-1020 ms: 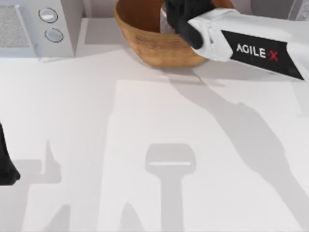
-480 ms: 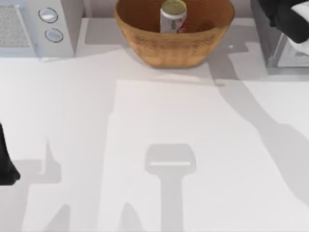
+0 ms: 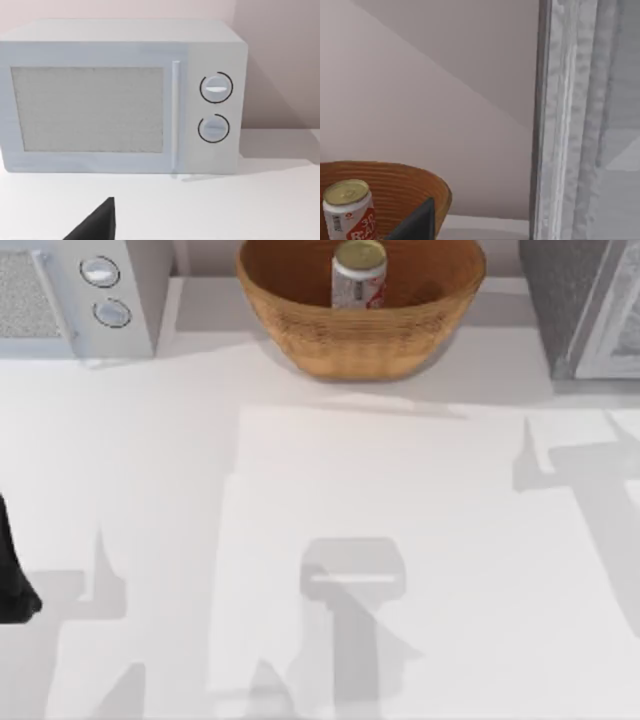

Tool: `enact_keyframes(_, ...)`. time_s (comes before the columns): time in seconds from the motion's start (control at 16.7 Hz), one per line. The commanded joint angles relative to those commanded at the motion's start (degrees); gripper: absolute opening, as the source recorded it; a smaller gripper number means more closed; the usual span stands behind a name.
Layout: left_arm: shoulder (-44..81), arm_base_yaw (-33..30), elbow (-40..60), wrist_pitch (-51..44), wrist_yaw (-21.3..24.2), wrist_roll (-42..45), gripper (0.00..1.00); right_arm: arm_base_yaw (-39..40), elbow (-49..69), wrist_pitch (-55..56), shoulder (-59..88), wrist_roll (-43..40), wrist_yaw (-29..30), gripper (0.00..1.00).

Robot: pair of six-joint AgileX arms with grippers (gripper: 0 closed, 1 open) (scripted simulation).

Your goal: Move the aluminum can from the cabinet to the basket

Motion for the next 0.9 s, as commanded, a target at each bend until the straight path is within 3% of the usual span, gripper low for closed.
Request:
enact_keyframes(0.42,0.0,0.0,0.0,0.0,0.0,0.0,1.0,-8.5,-28.3,-8.6,-37.7,-1.0,-4.4,1.0)
enact_keyframes(0.9,0.0,0.0,0.0,0.0,0.0,0.0,1.0,-11.0,-35.3,-11.6,-47.4,-1.4,-4.5,1.0)
